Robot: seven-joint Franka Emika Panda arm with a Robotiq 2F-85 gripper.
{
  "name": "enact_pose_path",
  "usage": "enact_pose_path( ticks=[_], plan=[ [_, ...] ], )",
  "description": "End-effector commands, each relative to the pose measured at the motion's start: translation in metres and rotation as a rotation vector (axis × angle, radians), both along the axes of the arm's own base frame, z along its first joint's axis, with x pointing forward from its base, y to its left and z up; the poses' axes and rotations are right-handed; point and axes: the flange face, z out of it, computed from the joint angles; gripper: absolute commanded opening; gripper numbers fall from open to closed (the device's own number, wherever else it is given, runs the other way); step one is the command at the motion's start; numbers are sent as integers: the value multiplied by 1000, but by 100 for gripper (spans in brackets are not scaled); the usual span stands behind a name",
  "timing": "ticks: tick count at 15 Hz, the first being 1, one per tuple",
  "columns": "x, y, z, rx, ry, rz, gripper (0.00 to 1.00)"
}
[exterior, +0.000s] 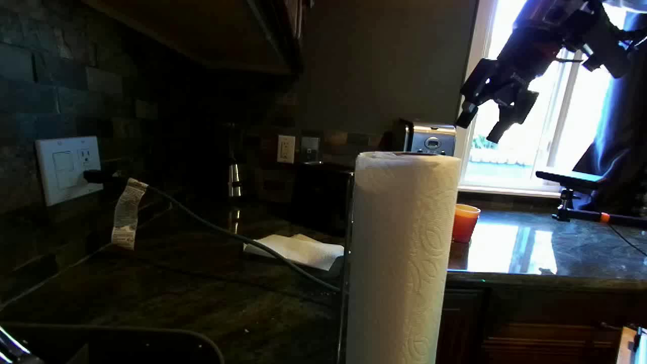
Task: Push down the toaster lever
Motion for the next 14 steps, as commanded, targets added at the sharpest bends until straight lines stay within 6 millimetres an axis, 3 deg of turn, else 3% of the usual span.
enact_pose_path(
  ticks=[1,4,9,14],
  plan=[
    [0,0,-4,-1,9,-1,100],
    [0,-1,-10,-2,24,-2,100],
    [56,-4,-24,-128,-180,166,100],
    [98,2,-99,-121,-117,246,100]
  ],
)
